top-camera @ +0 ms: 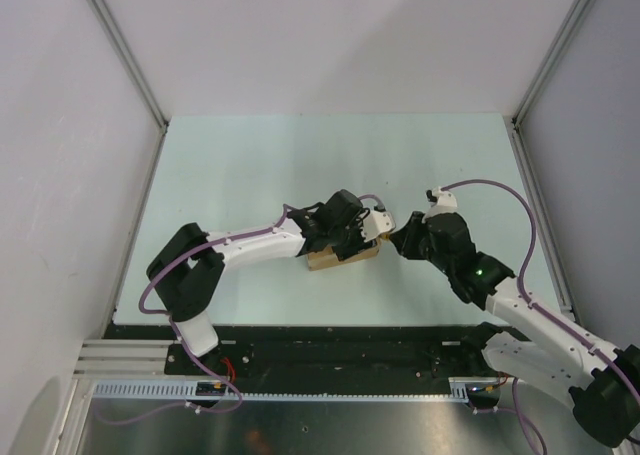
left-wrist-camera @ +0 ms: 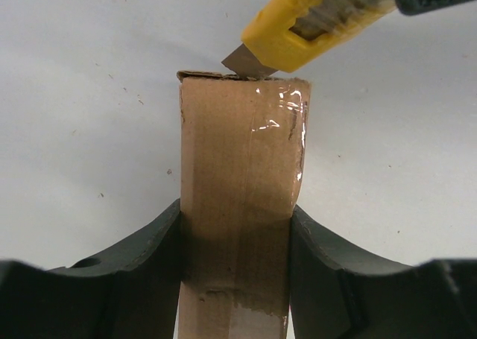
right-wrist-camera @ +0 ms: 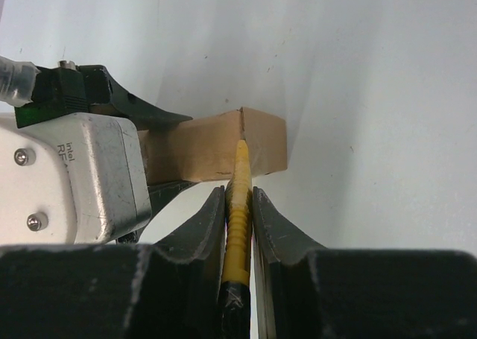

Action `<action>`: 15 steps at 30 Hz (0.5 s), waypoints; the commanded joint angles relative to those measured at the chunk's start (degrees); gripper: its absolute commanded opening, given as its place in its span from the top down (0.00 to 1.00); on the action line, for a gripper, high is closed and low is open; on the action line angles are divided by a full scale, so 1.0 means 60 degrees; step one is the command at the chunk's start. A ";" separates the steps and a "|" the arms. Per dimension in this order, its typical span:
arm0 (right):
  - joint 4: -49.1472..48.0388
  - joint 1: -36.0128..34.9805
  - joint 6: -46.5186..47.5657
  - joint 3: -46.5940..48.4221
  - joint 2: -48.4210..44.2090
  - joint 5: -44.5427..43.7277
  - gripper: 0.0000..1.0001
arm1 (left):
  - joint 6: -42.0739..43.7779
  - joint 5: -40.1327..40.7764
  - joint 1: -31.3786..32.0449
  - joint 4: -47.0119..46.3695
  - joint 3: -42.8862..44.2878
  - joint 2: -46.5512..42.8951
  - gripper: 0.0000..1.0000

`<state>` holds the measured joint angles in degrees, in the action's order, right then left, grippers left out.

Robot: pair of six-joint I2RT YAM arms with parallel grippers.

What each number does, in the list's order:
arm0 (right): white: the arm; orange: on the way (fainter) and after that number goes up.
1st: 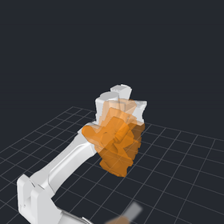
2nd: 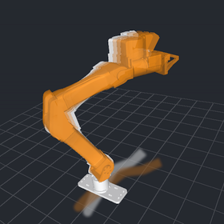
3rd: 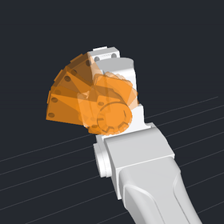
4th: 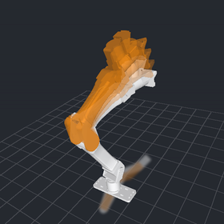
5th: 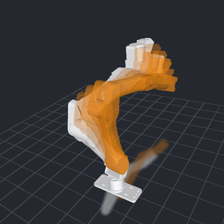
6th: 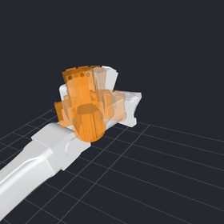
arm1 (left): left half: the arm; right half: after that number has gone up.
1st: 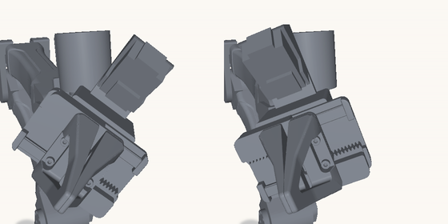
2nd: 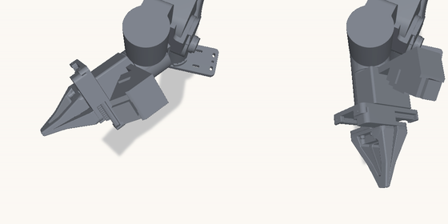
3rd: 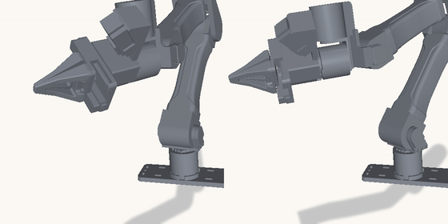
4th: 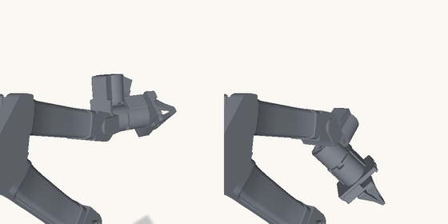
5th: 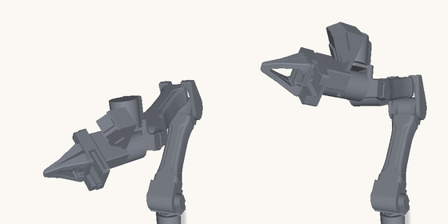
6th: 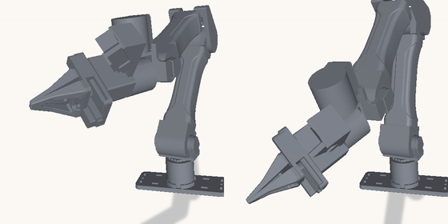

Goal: Unpack the express box

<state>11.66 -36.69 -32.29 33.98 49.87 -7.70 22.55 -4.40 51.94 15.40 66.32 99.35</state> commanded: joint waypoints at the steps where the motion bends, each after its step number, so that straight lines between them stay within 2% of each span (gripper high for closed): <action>1: 0.1718 -0.0082 0.0167 0.0021 0.0024 0.1751 1.00 | 0.0315 0.0441 -0.0161 0.0115 -0.0171 0.0521 0.71; 15: 0.3081 0.0094 0.0313 0.0211 -0.0591 0.2528 1.00 | 0.0227 0.0265 -0.0688 0.0232 -0.0112 0.0815 0.76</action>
<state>23.59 -35.92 -31.22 34.41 47.94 2.20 21.96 -6.44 50.17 14.83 66.61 100.09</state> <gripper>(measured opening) 0.205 0.534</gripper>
